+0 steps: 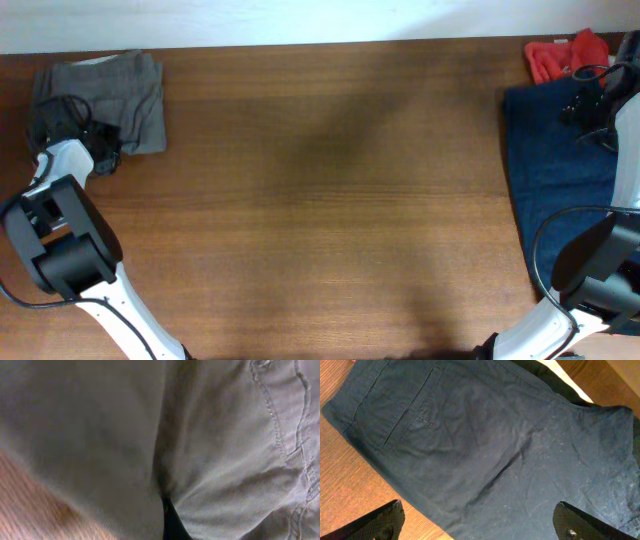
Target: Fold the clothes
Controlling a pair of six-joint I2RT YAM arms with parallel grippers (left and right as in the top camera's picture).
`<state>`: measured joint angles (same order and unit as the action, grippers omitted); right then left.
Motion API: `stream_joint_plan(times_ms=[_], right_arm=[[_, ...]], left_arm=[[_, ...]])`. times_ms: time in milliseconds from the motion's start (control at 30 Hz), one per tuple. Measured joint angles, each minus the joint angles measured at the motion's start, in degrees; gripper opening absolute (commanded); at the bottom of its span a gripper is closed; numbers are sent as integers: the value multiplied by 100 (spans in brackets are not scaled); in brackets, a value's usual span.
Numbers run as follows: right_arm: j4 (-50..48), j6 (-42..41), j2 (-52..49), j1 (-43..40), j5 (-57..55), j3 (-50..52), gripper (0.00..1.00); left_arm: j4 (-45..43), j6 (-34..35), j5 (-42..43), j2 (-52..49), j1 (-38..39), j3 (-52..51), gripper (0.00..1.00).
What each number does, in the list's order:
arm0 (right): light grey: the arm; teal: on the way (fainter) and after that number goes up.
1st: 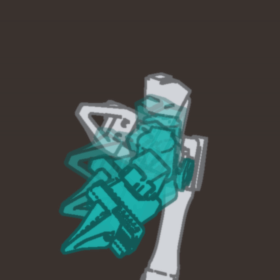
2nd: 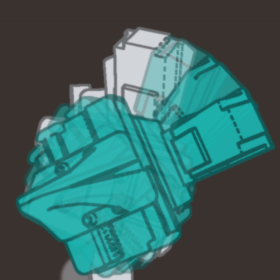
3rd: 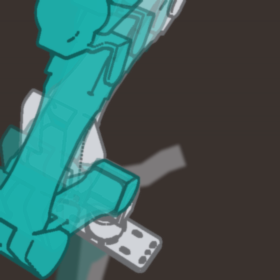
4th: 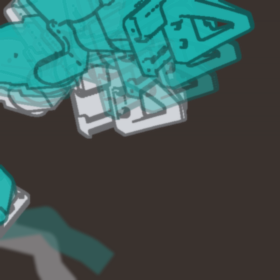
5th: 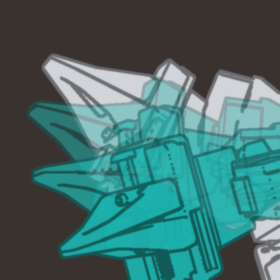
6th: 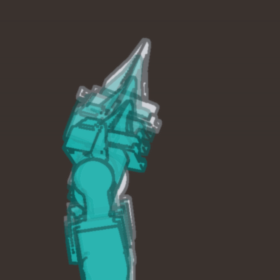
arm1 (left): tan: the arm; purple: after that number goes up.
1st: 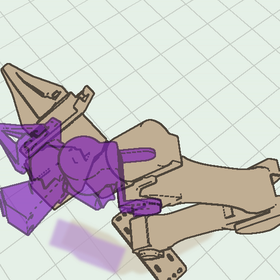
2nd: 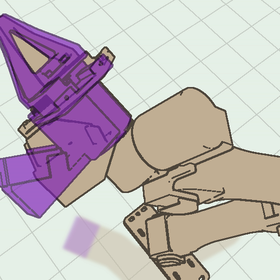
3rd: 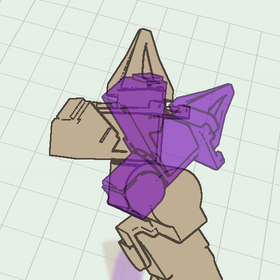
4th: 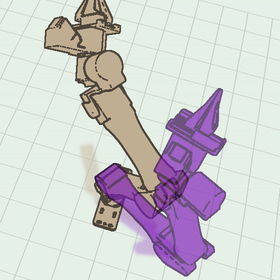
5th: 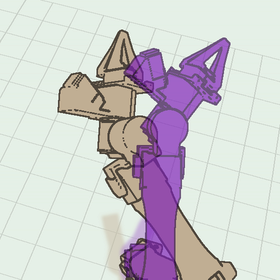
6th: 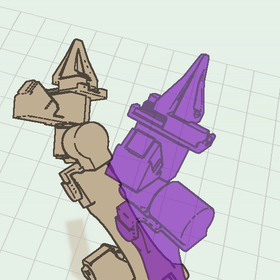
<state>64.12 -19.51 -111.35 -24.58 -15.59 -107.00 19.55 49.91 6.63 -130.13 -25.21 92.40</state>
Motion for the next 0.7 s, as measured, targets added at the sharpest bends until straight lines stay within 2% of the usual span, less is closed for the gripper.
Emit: stream_joint_plan(times_ms=[133, 233, 433, 567, 667, 700], right_arm=[[0, 0, 0, 0, 2, 0, 98], [-2, 0, 0, 0, 2, 0, 98], [0, 2, 0, 0, 2, 0, 98], [0, 4, 0, 0, 2, 0, 98], [0, 0, 0, 0, 0, 0, 98], [0, 2, 0, 0, 0, 0, 98]], left_arm=[[-387, -258, -90, -122, -15, 0, 1], [-667, -546, -50, -219, -37, 17, 16], [-1001, -1274, 63, -308, -37, 35, 16], [-920, -1860, 35, -308, -37, 74, 29], [-468, -2107, -109, -284, -76, 199, 31], [-330, -2144, -129, -251, -116, 205, 42]])
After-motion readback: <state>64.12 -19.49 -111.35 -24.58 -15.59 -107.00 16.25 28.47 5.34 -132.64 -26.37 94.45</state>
